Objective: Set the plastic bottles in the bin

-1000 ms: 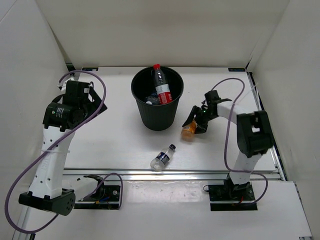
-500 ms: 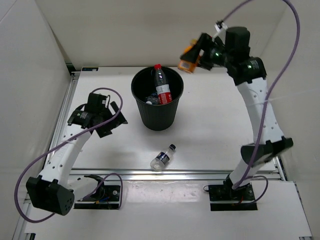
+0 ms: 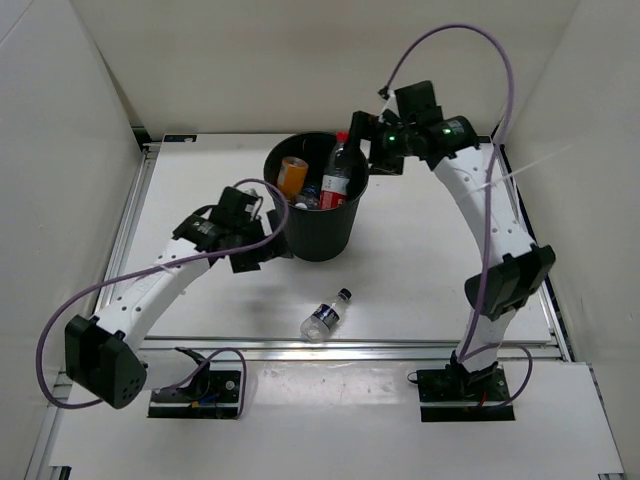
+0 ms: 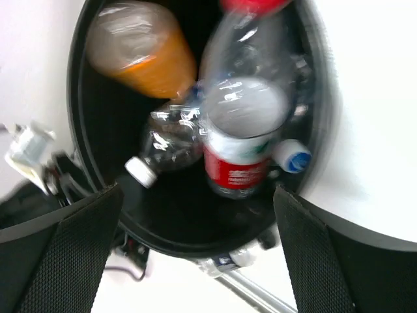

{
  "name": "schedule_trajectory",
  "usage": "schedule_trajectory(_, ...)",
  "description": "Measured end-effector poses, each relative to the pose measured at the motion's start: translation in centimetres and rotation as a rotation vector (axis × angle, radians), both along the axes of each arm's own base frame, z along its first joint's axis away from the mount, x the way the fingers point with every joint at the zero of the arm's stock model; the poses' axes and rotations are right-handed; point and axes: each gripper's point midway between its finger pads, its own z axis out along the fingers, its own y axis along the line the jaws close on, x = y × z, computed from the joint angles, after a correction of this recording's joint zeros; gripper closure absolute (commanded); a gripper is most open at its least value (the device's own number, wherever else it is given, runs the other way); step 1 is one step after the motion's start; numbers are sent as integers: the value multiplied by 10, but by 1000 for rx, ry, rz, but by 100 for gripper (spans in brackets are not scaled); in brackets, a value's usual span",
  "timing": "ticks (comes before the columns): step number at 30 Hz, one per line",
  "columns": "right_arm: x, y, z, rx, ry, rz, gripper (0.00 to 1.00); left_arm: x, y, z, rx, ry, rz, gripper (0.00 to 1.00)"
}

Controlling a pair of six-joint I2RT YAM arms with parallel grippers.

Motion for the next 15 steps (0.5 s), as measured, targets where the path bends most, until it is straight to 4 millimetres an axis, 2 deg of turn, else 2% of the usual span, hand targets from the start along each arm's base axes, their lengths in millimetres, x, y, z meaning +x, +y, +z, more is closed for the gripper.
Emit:
schedule_trajectory(5,1,-63,31,4,-72,-140,0,-17,-53,-20,87,21,-240,0)
schedule_trajectory(7,-4,-82,46,14,-106,-182,0,-23,-77,-33,156,19,-347,0)
schedule_trajectory(9,-12,-90,55,23,-129,-193,0,-31,-98,-49,227,18,-445,0)
schedule_trajectory(11,-19,-90,56,27,-129,-189,0,-45,-114,-67,295,25,-538,0)
schedule_trajectory(15,-21,-91,45,18,-97,-183,0,-60,-120,-88,380,42,-623,0)
